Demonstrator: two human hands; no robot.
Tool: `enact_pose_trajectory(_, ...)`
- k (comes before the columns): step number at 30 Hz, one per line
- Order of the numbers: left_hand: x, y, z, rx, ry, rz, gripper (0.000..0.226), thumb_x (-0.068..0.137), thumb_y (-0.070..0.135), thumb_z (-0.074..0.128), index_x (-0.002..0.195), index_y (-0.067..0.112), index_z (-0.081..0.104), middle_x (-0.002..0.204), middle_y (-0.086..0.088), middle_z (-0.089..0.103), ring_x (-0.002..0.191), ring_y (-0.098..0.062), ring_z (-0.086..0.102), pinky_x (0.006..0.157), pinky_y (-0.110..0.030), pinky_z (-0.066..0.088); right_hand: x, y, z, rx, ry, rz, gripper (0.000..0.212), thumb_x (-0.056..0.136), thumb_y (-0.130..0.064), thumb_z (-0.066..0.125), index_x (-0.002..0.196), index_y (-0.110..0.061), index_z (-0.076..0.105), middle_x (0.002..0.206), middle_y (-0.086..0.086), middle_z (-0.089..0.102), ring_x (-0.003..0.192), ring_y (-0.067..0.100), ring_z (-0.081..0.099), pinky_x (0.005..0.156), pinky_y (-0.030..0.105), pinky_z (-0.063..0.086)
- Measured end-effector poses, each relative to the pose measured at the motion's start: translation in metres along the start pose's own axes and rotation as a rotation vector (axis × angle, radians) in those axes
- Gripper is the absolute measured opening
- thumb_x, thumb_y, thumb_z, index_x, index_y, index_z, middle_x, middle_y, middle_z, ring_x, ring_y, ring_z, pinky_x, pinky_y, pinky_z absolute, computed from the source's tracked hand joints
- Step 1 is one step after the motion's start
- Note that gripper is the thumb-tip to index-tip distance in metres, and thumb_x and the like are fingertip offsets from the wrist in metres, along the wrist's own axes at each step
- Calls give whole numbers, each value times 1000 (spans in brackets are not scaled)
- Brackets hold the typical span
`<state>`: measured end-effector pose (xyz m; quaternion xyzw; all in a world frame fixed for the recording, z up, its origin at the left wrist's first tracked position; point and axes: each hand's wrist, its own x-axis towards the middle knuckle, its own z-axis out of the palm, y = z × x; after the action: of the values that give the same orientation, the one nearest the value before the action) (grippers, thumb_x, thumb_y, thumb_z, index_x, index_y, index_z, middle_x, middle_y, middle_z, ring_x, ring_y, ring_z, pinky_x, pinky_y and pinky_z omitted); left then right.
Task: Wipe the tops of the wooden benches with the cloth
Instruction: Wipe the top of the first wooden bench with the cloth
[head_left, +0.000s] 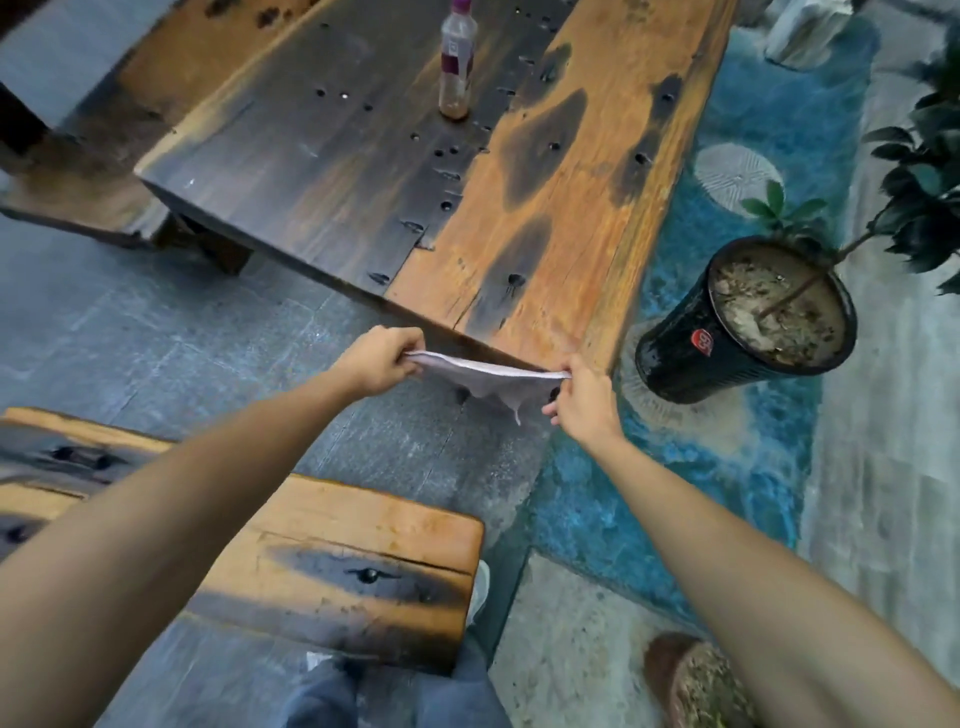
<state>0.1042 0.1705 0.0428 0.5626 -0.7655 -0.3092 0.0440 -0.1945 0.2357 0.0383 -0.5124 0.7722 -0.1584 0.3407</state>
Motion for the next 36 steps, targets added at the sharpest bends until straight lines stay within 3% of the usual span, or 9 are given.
enact_pose_trajectory(4,-61,-12,16,-5,14,32,13,83,12,72,84,21,62,73,4,64,80,-30,65,66,-29,38,-60,13,23,34,19,1,35,99,-3,36,112,-25,60,78,4,70,64,12,72,65,38,64)
enact_pose_trajectory(10,-169,-34,29,72,-75,130,5,87,21,72,90,17,70,85,-7,74,88,-33,67,76,-38,49,-168,36,70,-1,75,-28,31,97,-11,45,115,-19,68,92,13,75,91,33,72,86,52,58)
enact_pose_trajectory(16,-270,-46,67,-129,-109,47,26,83,39,79,86,14,74,80,-7,73,80,-26,66,73,-38,48,-272,73,106,93,89,-71,20,101,-16,52,86,-23,63,62,-5,68,65,15,75,72,37,60)
enact_pose_trajectory(19,-314,-58,89,-222,-122,-2,28,83,38,80,86,11,74,82,-5,73,82,-25,66,76,-40,50,-309,87,121,114,28,-44,20,102,-18,52,86,-22,63,58,-1,67,56,9,72,67,48,62)
enact_pose_trajectory(23,-334,-72,116,-155,-150,-68,37,87,44,74,88,8,71,84,-9,73,84,-29,67,76,-42,50,-324,94,139,58,-36,-32,19,102,-21,51,87,-23,63,58,-1,68,58,12,71,69,48,61)
enact_pose_trajectory(28,-278,-105,156,-20,-122,-93,27,89,32,68,89,6,67,87,-16,70,89,-36,65,72,-40,49,-277,111,189,-76,-74,-23,22,102,-18,48,106,-11,68,83,16,73,83,36,72,81,48,57)
enact_pose_trajectory(31,-218,-126,189,57,-26,-251,43,91,33,60,124,8,54,119,-19,63,114,-36,58,85,-39,47,-213,116,231,-40,-112,69,31,105,-19,47,130,-6,59,121,25,67,116,40,62,96,41,47)
enact_pose_trajectory(33,-186,-138,227,198,18,-320,72,92,41,54,151,11,26,153,-15,35,141,-32,35,109,-48,37,-181,126,274,62,-157,183,55,104,-22,52,155,-11,34,158,22,34,146,33,34,110,34,32)
enact_pose_trajectory(36,-168,-152,297,375,23,-126,73,97,41,42,157,9,14,166,-11,11,154,-26,10,122,-49,18,-164,141,349,-27,-118,155,73,100,-25,56,161,-21,16,168,15,-9,156,27,8,124,39,17)
